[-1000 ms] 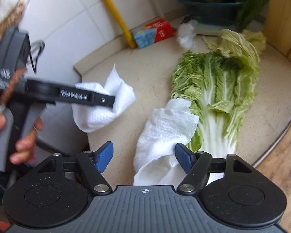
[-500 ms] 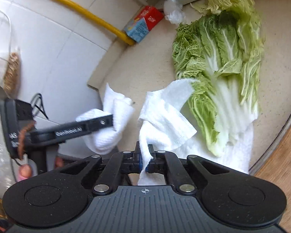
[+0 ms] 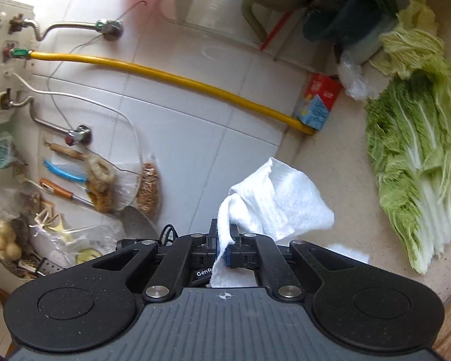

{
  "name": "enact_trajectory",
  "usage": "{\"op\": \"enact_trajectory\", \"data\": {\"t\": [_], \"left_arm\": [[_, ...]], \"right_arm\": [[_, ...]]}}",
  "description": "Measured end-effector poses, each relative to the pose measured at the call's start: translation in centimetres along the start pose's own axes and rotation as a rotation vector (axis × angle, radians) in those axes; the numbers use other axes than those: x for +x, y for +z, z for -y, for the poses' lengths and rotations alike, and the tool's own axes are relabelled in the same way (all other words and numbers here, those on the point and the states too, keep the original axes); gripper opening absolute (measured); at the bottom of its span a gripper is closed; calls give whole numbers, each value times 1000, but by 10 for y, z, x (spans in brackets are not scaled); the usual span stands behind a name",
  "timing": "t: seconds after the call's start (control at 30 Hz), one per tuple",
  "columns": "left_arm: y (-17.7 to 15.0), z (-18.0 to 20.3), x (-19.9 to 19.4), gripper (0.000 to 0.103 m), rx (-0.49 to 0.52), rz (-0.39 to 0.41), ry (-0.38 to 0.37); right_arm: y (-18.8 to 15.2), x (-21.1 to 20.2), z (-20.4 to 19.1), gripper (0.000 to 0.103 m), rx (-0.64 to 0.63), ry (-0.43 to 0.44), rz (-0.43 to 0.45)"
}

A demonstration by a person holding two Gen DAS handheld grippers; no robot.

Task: Collect trash
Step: 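Carry both held paper towels off the counter down toward the trash bin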

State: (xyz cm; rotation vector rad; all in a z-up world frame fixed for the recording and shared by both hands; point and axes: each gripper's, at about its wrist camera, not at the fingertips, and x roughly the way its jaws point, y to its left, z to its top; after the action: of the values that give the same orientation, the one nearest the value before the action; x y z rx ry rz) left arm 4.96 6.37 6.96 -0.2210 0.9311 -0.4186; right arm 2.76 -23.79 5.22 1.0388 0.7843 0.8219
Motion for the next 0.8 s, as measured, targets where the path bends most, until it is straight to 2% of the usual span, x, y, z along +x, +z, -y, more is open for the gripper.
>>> {"op": "enact_trajectory", "data": {"t": [0.13,0.33,0.63,0.8], "left_arm": [[-2,6,-14,10,-19,36,-10],[-6,5,-21,11,-56,59,-54],[12,11,-60,11,16,164,-106],[13,2,-94,11,47,227,-88]], "right_arm": [[6,-4,-11,5,-9,70,1],[15,-14,-13,5,10,104,42],[20,-15,-60,5,-100,108,111],[12,7,-94,5,-177,128,89]]}}
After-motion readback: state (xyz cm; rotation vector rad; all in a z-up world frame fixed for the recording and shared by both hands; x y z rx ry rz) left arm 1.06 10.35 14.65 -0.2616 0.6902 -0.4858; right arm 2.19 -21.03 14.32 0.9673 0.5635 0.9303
